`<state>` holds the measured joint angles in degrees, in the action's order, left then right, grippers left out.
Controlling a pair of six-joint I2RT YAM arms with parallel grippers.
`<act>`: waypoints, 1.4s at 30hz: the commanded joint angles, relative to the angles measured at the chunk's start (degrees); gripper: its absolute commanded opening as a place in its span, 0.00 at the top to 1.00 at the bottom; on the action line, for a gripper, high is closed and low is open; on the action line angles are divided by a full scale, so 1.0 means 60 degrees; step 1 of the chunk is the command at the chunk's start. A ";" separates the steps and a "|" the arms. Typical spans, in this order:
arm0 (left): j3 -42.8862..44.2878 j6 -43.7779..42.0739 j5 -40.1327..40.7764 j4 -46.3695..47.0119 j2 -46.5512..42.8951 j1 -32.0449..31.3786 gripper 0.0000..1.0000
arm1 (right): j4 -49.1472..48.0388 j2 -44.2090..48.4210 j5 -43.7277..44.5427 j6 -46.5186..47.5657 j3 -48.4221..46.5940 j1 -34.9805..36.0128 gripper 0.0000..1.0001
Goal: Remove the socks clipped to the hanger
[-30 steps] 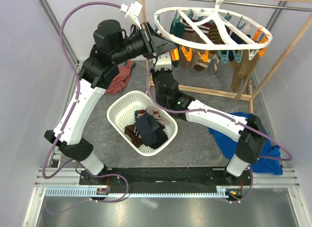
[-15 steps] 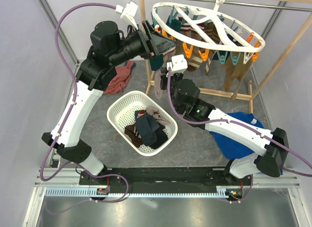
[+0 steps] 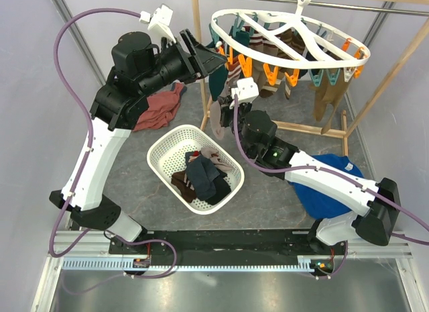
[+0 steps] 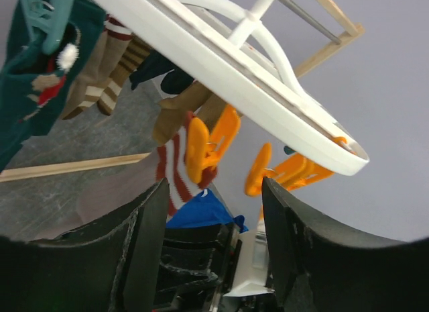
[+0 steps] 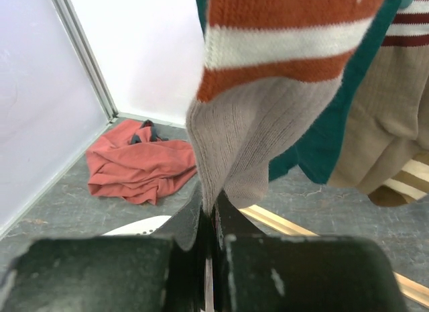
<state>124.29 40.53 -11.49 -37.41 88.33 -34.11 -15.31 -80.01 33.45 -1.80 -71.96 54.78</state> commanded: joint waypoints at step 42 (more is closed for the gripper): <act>0.1917 -0.1716 0.0815 -0.0181 0.1449 0.0045 0.41 | 0.0486 -0.0464 -0.0258 0.0491 -0.1277 -0.0034 1.00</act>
<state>134.32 33.30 -8.93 -39.33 97.01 -33.87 -11.79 -82.63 31.88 0.05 -76.90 54.74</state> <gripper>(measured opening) 0.599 0.011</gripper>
